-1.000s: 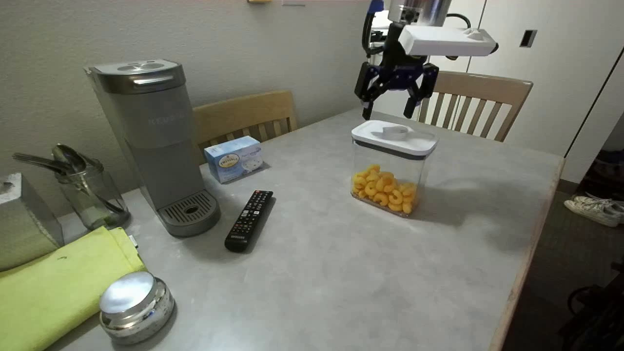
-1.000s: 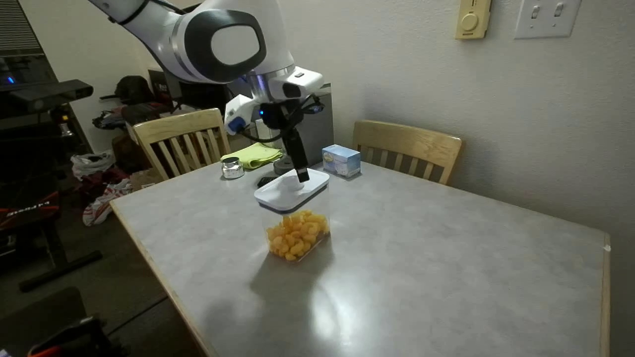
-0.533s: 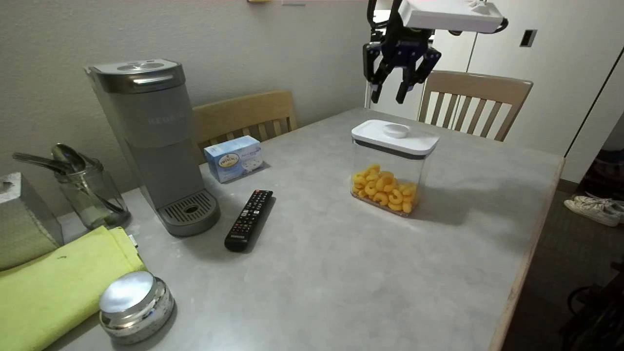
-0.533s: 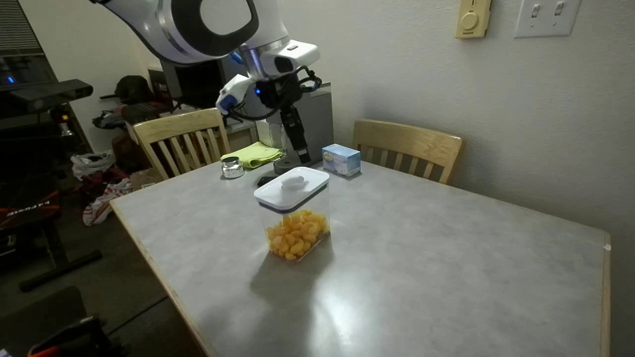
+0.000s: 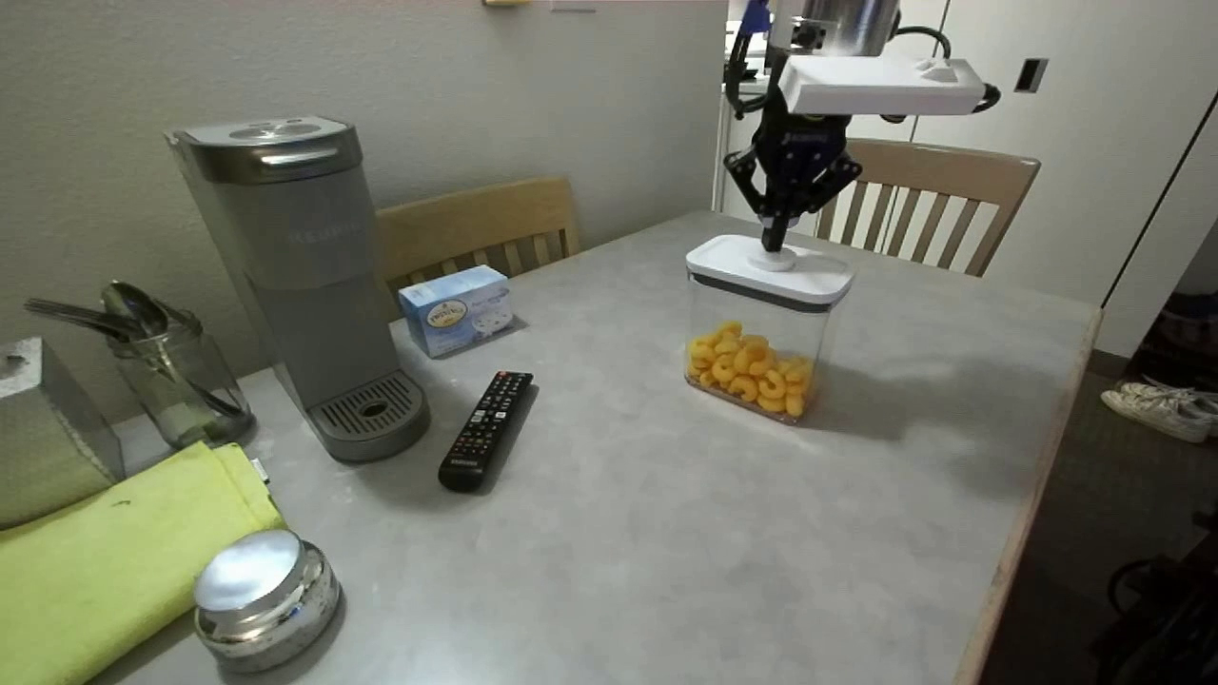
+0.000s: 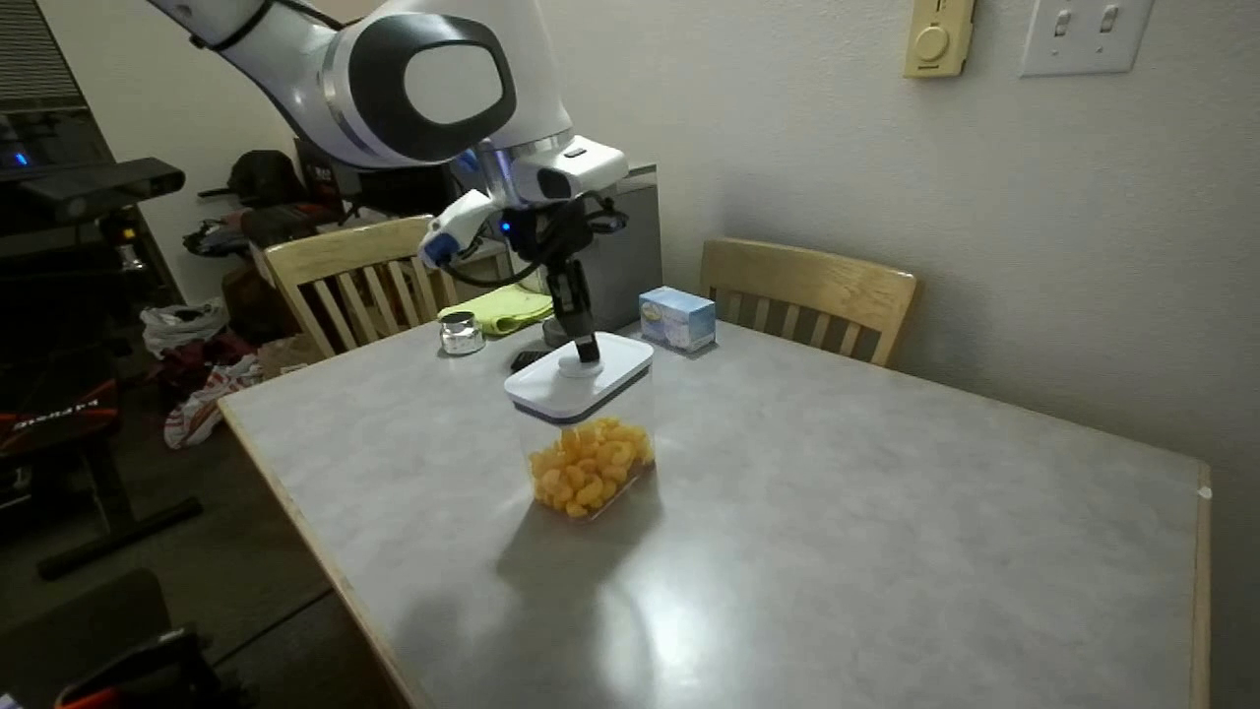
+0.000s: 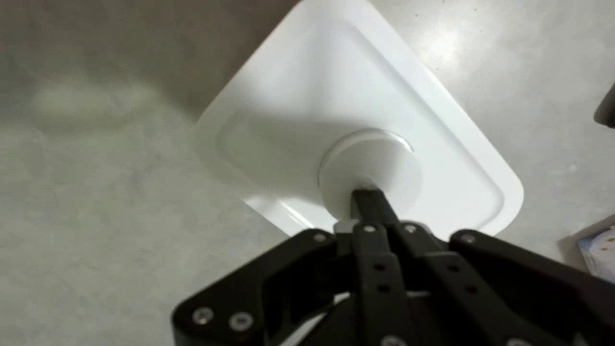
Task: Place the white lid on top of the clear food container
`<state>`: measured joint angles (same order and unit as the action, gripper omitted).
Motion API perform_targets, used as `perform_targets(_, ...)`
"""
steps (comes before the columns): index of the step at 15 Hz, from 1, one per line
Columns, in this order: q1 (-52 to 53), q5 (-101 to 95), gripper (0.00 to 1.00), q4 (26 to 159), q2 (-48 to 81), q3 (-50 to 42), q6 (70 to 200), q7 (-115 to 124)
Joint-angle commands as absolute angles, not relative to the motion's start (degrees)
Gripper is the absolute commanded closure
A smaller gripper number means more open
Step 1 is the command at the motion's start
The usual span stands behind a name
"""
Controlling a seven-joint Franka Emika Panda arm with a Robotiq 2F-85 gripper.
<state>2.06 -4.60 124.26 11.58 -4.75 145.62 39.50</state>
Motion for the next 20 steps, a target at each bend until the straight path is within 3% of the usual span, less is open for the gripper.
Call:
perform_targets(1,2.4,-3.6,1.00,124.8,11.7,-4.8,144.6,40.7)
perform_targets(8,1.9,3.8,1.00,126.6,15.7,-5.1,149.9,42.1)
perform_targets(20,3.1,-8.6,1.00,126.3,7.5,-5.5,144.4,50.7)
